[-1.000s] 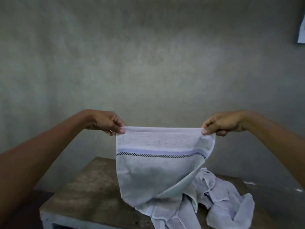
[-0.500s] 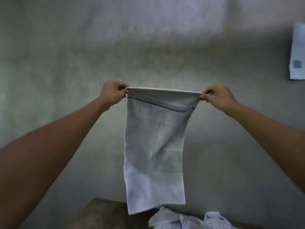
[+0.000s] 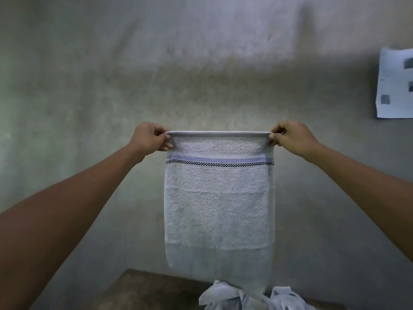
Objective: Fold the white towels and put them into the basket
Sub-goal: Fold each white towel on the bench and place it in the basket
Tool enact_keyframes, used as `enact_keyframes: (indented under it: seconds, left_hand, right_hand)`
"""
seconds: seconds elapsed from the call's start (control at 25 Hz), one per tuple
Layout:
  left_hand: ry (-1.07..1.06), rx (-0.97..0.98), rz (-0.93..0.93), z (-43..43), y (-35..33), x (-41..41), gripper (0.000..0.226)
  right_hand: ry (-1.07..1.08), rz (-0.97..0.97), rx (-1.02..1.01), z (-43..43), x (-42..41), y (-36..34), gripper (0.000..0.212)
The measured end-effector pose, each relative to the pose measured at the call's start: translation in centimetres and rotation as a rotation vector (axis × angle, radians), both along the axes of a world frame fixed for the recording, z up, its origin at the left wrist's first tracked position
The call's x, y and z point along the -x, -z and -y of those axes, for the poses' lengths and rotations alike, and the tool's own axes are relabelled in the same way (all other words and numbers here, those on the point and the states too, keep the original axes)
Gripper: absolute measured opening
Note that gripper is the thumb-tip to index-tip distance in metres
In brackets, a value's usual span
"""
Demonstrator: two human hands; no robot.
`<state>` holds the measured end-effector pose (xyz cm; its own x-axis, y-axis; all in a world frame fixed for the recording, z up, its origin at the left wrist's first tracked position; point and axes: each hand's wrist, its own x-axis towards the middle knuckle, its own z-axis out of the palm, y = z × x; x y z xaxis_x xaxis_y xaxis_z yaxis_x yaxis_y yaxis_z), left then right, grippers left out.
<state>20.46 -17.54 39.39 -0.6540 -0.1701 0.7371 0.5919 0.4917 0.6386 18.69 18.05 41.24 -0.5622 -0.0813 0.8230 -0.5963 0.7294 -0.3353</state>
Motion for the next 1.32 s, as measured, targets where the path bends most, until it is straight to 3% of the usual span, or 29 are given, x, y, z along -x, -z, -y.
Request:
enact_keyframes:
  seconds: [0.12,0.24,0.32,0.44,0.52,0.64,0.8,0.88,1.0,1.24,1.32]
  left_hand:
    - [0.082,-0.105,0.111,0.2,0.8,0.6,0.011]
    - [0.067,-0.008,0.315,1.2,3.9,2.2,0.006]
    - [0.009,0.07,0.333,1.8,6.1,3.8,0.008]
    - [-0.13,0.14,0.087,2.1,6.3,5.8,0.01]
    - [-0.13,0.088,-0.049,2.0,4.3,6.2,0.01]
    - [-0.112,0.049,-0.194,1.5,1.1,5.4,0.011]
    - [-0.044,0.021,-0.197,0.7,1.4,3.0,0.009]
    - [0.028,0.053,-0.079,0.6,2.9,1.3,0.007]
    - [0.165,0.163,0.232,1.3,5.9,-1.4,0.009]
    - [0.443,0.33,0.889,2.1,13.6,-5.7,0.005]
    - [0.534,0.402,1.07,2.6,16.4,-6.0,0.006]
  right_hand:
    - [-0.034,0.116,0.039,0.6,1.1,1.0,0.005]
    - [-0.077,0.429,0.011,1.1,3.4,4.4,0.013]
    - [-0.072,0.544,-0.021,1.8,4.9,6.6,0.015]
    - [0.062,0.318,-0.027,2.5,6.9,6.8,0.013]
    - [0.107,0.131,0.054,2.7,6.7,4.7,0.007]
    - [0.101,-0.025,0.154,2.4,5.4,1.7,0.013]
    - [0.132,-0.067,0.153,1.9,3.1,1.9,0.013]
    - [0.134,-0.025,0.126,1.4,1.7,3.7,0.01]
    - [0.066,0.235,0.023,0.2,-0.6,6.9,0.01]
    - [-0.215,1.183,-0.219,-2.7,-6.0,12.4,0.018]
    - [-0.266,1.386,-0.29,-3.2,-6.2,14.7,0.015]
